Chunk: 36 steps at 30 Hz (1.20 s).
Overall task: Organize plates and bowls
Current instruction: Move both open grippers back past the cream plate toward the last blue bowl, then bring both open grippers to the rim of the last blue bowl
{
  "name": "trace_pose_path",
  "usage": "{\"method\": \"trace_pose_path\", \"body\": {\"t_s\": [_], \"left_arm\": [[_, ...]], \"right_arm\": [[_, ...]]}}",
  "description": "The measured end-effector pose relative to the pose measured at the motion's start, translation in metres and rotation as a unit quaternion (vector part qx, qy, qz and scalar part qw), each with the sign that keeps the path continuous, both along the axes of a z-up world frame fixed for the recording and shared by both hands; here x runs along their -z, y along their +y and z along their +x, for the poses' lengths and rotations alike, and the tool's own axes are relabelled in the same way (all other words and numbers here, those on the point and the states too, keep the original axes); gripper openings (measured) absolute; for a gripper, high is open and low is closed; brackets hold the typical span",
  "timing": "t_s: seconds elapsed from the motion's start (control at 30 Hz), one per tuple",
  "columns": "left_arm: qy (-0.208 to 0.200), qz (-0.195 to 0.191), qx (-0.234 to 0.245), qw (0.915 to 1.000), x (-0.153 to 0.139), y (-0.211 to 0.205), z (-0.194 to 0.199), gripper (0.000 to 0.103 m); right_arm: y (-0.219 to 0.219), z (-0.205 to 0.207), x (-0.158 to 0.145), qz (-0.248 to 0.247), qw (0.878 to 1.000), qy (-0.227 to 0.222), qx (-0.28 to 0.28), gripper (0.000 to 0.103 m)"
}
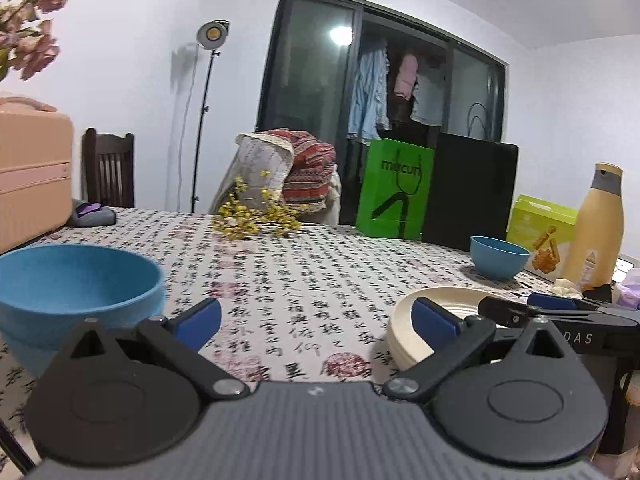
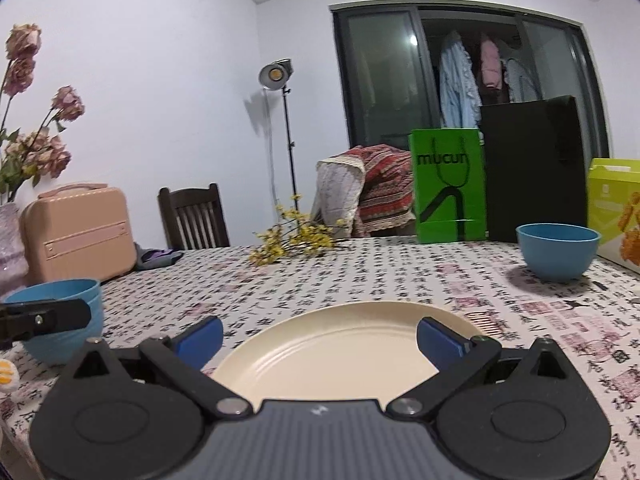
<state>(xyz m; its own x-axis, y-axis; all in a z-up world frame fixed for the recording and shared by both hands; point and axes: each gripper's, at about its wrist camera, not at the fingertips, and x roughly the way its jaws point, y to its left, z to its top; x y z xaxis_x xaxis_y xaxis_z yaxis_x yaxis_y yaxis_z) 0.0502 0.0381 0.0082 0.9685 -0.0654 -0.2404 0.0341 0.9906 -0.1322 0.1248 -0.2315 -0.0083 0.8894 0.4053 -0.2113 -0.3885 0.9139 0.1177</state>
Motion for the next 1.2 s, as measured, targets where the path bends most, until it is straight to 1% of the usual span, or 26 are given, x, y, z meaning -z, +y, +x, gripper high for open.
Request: {"method": "trace_pose_path", "body": {"t_s": [0.53,0.8,0.93,1.0,1.1,1.2], "left_arm": [[-0.005,0.004,0.063,0.998,-0.011,-0.036,0.038,0.103],[-0.012,0.006,0.085,0.9963,-0.018,-0.055,0.047,0.103],[-0.005,-0.003,0.096,0.9953,-0.021,-0.061,0.05,0.103],[0.009,-0.014,0.096,0.9952,-0.023,-0.063,0.056,0.103],[-0.002,-0.021,0.101,0.9946,-0.028,-0.066,0.055,0.103],[-0.004,-0.018,0.105,0.9943,-0.034,-0.073,0.055,0.103]], "right_arm": [[-0.041,0.001,-0.007,0.0,0.997,-0.01,0.071,0.103],[-0.06,-0.002,-0.014,0.001,0.995,-0.016,0.101,0.103],[-0.064,-0.003,-0.018,-0.005,0.994,-0.015,0.109,0.103],[-0.068,-0.004,-0.023,-0.006,0.994,-0.011,0.11,0.103],[-0.075,-0.008,-0.028,-0.002,0.993,-0.025,0.111,0.103],[-0.079,-0.005,-0.031,-0.002,0.993,-0.019,0.116,0.103]]}}
